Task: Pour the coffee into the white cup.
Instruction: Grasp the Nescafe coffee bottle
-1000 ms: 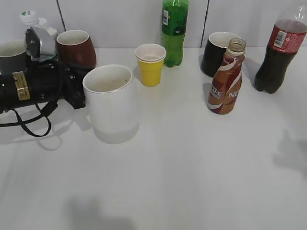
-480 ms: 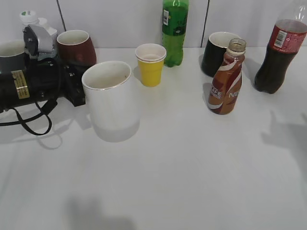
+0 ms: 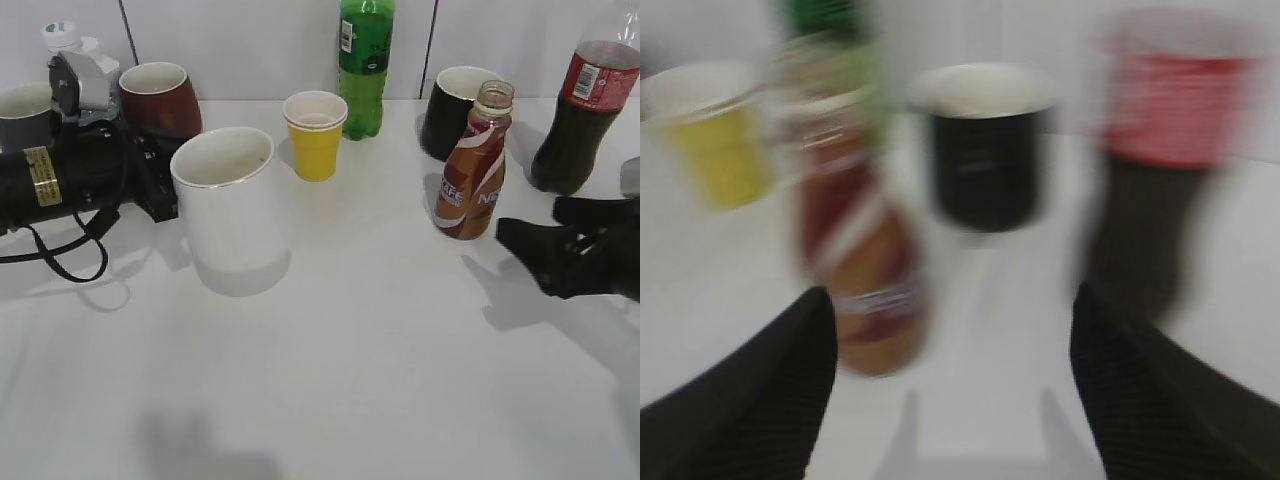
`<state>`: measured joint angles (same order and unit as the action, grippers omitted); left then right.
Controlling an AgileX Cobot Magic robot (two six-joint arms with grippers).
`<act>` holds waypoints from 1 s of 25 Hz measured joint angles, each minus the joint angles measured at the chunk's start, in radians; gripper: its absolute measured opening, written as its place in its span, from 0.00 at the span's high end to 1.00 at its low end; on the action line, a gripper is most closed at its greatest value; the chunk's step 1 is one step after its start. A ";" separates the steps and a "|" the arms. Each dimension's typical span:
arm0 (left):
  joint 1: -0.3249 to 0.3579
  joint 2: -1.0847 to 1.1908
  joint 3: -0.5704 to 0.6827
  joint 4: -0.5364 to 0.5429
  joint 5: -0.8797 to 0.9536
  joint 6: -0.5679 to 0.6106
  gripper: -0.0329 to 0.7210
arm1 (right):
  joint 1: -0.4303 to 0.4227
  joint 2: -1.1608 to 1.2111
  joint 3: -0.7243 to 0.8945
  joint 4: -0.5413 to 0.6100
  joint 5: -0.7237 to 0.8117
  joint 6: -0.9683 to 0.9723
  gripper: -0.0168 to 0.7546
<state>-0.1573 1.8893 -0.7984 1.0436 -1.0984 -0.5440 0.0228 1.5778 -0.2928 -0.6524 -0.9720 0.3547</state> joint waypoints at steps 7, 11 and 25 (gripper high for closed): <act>0.000 0.000 0.000 0.000 0.000 0.000 0.90 | 0.000 0.222 -0.124 -0.088 -0.103 0.001 0.11; 0.000 0.000 0.000 0.000 0.000 0.000 0.90 | 0.000 0.282 -0.197 -0.090 -0.098 -0.009 0.11; 0.000 0.000 0.000 0.001 0.000 0.000 0.90 | 0.103 0.443 -0.435 -0.159 -0.056 0.007 0.25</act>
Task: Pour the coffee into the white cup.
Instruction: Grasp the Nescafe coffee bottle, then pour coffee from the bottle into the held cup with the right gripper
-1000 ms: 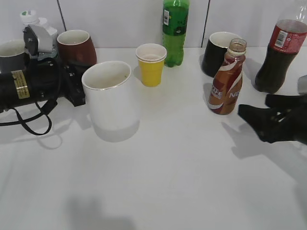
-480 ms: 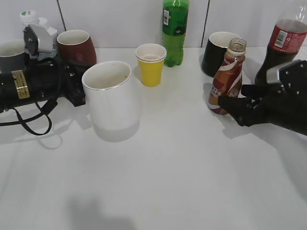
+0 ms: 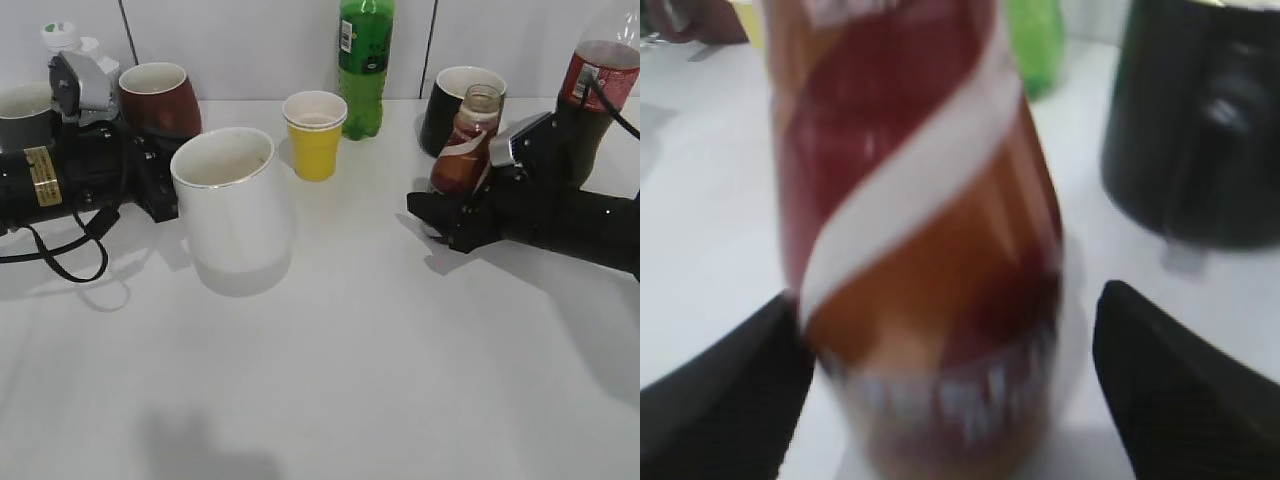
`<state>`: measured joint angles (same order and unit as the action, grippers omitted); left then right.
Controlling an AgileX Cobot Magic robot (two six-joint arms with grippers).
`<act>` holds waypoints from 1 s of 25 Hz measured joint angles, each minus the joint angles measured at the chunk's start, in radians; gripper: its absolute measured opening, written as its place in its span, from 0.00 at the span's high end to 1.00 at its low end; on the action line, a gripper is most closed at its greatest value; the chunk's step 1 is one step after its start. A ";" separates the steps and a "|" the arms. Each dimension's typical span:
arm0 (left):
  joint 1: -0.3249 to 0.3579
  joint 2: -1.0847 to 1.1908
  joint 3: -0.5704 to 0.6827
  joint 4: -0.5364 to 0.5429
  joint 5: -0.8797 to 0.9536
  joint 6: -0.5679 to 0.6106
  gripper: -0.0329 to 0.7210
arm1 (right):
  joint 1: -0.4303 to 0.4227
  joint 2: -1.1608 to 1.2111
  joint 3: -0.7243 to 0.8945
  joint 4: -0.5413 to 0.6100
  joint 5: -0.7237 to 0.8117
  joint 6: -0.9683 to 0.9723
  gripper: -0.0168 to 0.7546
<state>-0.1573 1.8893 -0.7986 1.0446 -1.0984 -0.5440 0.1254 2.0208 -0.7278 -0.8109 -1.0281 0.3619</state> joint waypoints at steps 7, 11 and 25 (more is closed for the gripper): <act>0.000 0.000 0.000 0.000 0.001 0.000 0.90 | 0.001 0.002 0.000 0.024 -0.001 0.000 0.29; -0.001 0.000 0.000 0.000 0.001 0.000 0.90 | 0.001 0.001 0.000 0.027 -0.003 0.001 0.29; -0.193 0.001 -0.103 -0.008 0.014 -0.001 0.90 | 0.002 -0.491 0.003 -0.118 0.315 -0.056 0.29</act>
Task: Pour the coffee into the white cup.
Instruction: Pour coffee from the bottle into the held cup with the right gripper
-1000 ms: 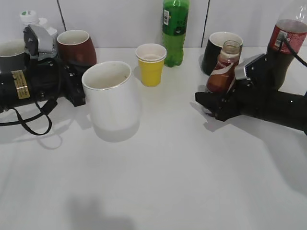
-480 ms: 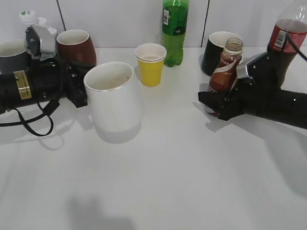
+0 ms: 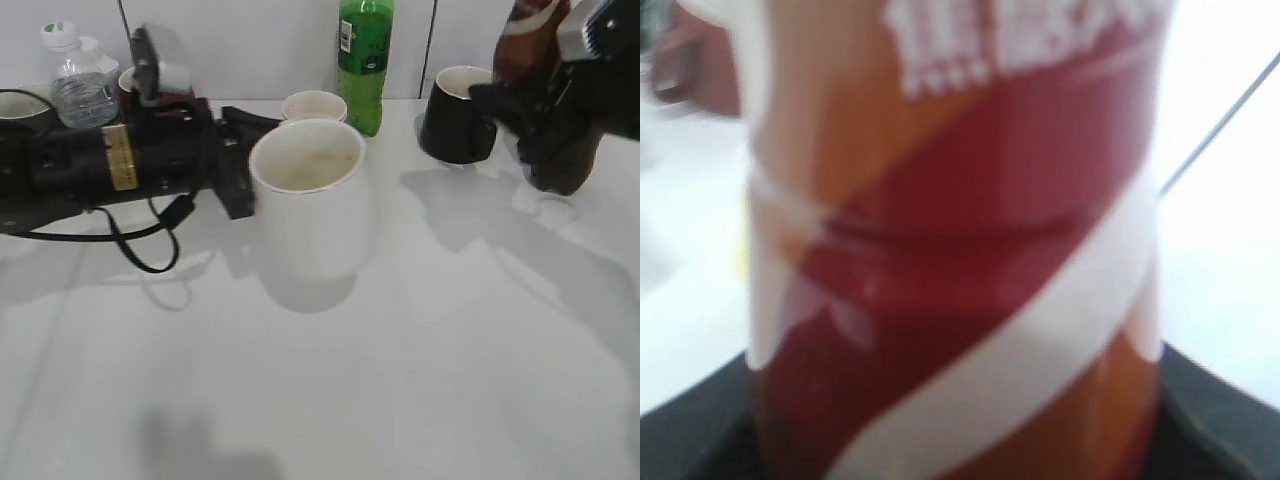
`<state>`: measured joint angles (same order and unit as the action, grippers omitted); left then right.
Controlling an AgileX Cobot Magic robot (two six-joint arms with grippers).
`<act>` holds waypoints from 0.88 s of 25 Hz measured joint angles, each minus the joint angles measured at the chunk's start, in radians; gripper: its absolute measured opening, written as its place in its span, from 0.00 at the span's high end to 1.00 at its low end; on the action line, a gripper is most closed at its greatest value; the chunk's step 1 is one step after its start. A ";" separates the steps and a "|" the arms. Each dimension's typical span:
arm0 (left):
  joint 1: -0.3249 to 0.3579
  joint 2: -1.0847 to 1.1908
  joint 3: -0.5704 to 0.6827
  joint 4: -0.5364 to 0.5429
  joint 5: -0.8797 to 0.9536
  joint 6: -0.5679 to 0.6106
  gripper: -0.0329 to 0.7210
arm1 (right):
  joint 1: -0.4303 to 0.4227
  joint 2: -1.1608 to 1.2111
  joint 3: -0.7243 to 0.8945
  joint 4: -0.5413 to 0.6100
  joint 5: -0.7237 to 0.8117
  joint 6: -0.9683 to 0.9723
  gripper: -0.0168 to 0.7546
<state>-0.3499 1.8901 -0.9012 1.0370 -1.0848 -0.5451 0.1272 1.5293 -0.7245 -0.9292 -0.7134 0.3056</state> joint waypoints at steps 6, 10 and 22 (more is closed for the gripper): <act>-0.125 0.000 -0.075 -0.060 0.110 -0.017 0.90 | 0.000 -0.133 0.000 -0.003 0.052 -0.148 0.29; -0.183 0.010 -0.133 -0.072 0.199 -0.047 0.90 | 0.000 -0.162 -0.014 -0.022 0.092 -0.233 0.29; -0.276 0.048 -0.197 -0.098 0.285 -0.083 0.90 | 0.000 -0.163 -0.073 -0.117 0.129 -0.516 0.29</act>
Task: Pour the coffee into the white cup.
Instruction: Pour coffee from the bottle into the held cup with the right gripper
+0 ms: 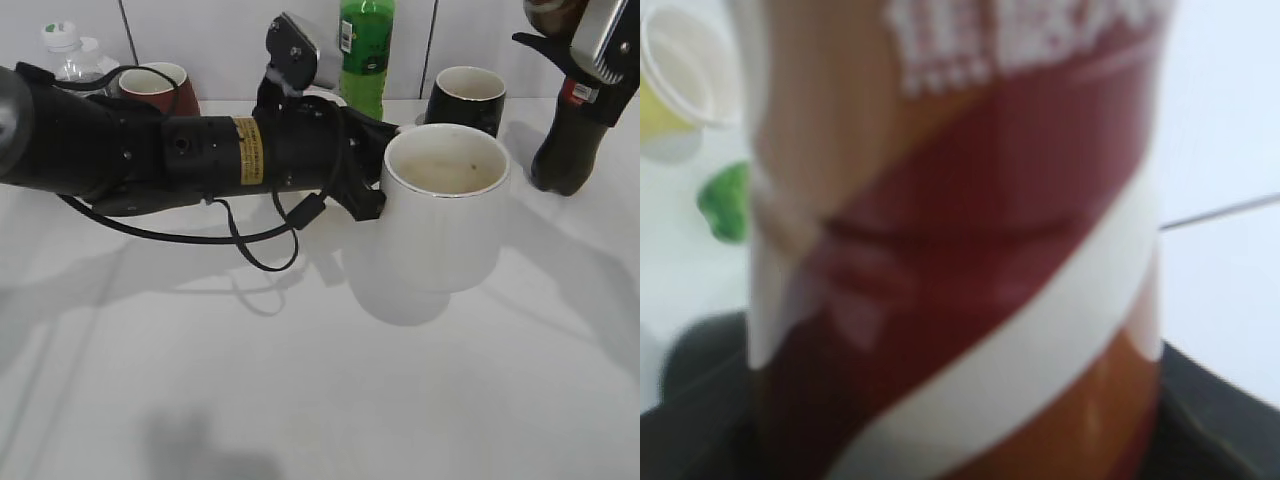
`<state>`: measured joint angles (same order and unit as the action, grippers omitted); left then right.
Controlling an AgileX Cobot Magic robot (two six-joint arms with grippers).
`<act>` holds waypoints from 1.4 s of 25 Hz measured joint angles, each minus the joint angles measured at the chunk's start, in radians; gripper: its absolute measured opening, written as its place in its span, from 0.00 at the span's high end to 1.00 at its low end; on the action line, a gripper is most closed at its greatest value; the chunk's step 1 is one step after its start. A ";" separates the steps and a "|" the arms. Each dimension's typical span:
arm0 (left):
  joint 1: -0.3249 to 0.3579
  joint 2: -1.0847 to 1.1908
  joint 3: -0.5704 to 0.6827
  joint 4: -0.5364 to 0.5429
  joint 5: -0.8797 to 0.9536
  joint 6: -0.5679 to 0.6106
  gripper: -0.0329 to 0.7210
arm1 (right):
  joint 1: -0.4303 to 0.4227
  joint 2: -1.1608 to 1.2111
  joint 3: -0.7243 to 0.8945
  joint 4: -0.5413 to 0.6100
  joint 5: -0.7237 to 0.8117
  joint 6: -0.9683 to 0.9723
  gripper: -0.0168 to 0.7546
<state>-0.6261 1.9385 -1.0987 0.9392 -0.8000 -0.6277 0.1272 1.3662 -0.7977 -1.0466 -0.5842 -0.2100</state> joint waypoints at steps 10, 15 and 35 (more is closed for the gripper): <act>-0.007 0.000 -0.001 0.002 0.001 -0.002 0.90 | 0.000 0.000 0.000 -0.002 0.000 -0.257 0.29; -0.007 0.000 -0.001 0.002 0.003 -0.002 0.90 | 0.000 0.000 -0.001 -0.003 0.000 -0.319 0.29; -0.007 0.000 -0.001 0.002 0.007 -0.002 0.90 | 0.000 0.000 -0.001 -0.003 0.000 -0.402 0.29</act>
<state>-0.6333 1.9385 -1.0998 0.9411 -0.7929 -0.6300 0.1272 1.3662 -0.7988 -1.0495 -0.5842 -0.6124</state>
